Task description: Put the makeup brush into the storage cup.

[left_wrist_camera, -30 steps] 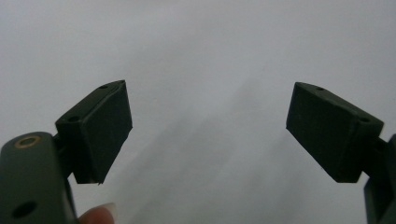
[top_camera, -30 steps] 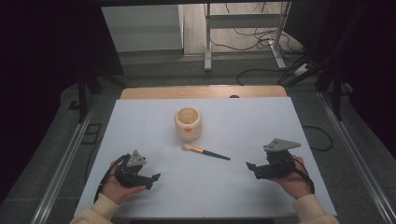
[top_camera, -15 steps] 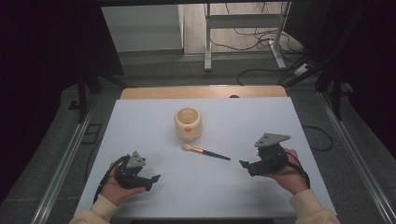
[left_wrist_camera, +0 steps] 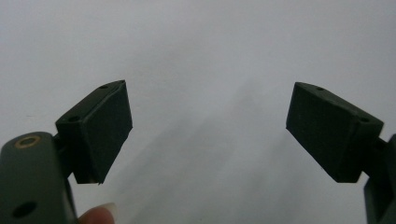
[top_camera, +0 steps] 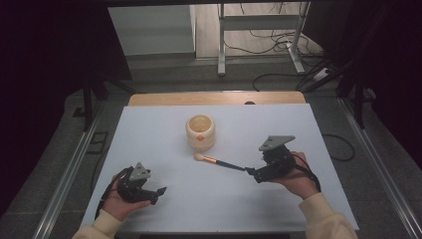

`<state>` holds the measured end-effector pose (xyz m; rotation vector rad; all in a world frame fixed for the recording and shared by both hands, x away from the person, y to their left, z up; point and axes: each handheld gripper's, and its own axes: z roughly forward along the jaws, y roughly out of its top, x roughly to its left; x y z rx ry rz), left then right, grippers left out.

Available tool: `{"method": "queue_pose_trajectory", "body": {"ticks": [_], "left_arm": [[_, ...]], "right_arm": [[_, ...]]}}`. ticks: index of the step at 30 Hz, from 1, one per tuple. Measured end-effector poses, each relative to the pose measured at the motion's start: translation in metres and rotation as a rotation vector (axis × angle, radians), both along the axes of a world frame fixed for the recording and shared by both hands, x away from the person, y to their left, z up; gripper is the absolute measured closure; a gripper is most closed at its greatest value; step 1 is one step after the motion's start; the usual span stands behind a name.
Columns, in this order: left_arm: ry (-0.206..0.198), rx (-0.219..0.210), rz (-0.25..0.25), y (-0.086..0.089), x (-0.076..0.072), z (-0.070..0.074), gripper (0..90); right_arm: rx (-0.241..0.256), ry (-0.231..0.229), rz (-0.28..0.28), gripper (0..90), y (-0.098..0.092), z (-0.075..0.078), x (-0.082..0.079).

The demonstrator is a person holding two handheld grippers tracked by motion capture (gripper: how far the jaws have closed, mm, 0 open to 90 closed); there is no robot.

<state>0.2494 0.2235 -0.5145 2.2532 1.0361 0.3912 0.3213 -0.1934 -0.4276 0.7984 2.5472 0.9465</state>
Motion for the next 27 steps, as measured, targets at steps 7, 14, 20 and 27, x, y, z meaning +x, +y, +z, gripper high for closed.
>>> {"method": "queue_pose_trajectory", "body": {"ticks": [7,14,20,27], "left_arm": [[-0.008,-0.005,0.000,0.000,-0.001,0.002,15.2],[-0.005,-0.002,-0.005,0.000,0.000,0.001,15.2],[-0.005,0.001,-0.004,0.000,0.001,0.001,15.1],[-0.002,-0.001,0.001,-0.001,0.000,0.002,15.1]], "right_arm": [[-0.016,0.003,0.034,12.9,0.018,0.008,0.009],[-0.028,0.015,0.048,13.9,0.029,0.005,0.015],[-0.031,0.019,0.049,14.7,0.035,0.002,0.019],[-0.027,0.022,0.061,15.7,0.039,0.003,0.022]]}}
